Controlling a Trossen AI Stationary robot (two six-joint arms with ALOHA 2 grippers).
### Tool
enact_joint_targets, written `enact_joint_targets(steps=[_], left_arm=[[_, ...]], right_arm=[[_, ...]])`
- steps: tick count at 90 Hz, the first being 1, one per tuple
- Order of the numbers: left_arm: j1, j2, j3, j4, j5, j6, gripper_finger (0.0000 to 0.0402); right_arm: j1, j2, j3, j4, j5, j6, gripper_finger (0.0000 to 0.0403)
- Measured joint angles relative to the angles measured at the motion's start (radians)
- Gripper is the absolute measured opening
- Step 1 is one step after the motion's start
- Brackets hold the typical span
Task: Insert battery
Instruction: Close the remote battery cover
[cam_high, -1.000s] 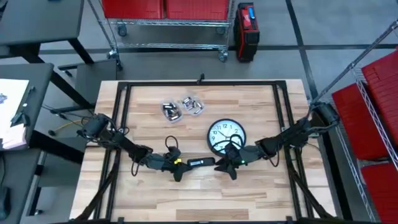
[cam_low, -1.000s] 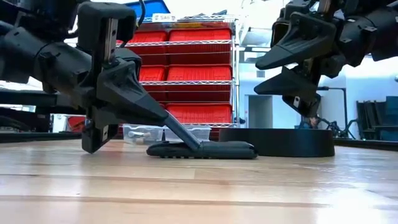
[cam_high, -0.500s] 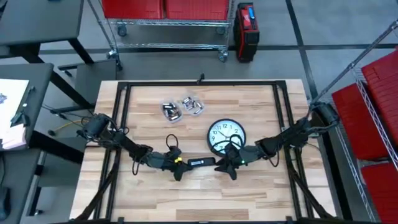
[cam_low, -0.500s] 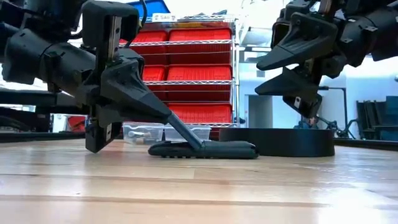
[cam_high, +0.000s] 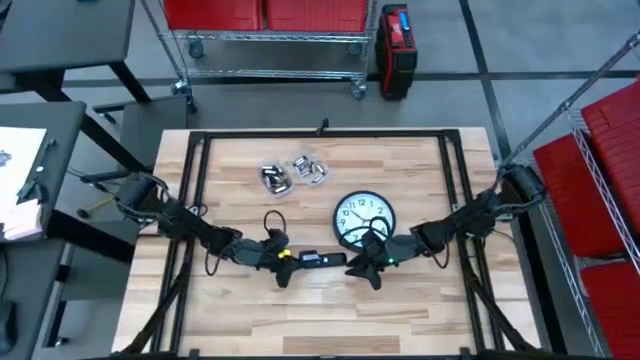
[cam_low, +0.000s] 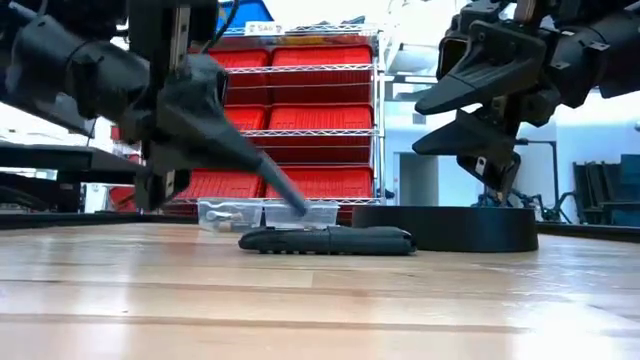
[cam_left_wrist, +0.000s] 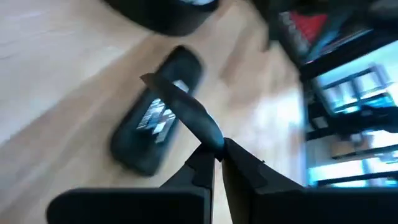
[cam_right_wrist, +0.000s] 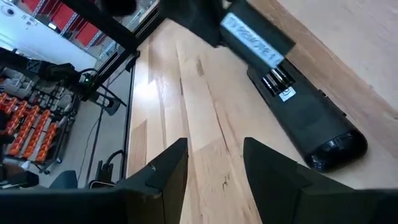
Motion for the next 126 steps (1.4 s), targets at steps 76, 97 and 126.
enact_joint_targets(steps=[76,97,126], left_arm=[[0.021,0.132,0.032,0.138,0.061,-0.011,0.0],[0.041,0.126,0.035,0.141,0.068,-0.013,0.0],[0.044,0.129,0.035,0.114,0.087,-0.013,0.0]], right_arm=[[0.0,0.0,0.001,-0.007,0.004,0.001,0.0143],[0.002,0.0,0.001,-0.007,0.004,0.001,0.0143],[0.002,0.0,0.001,-0.008,0.004,-0.007,0.0143]])
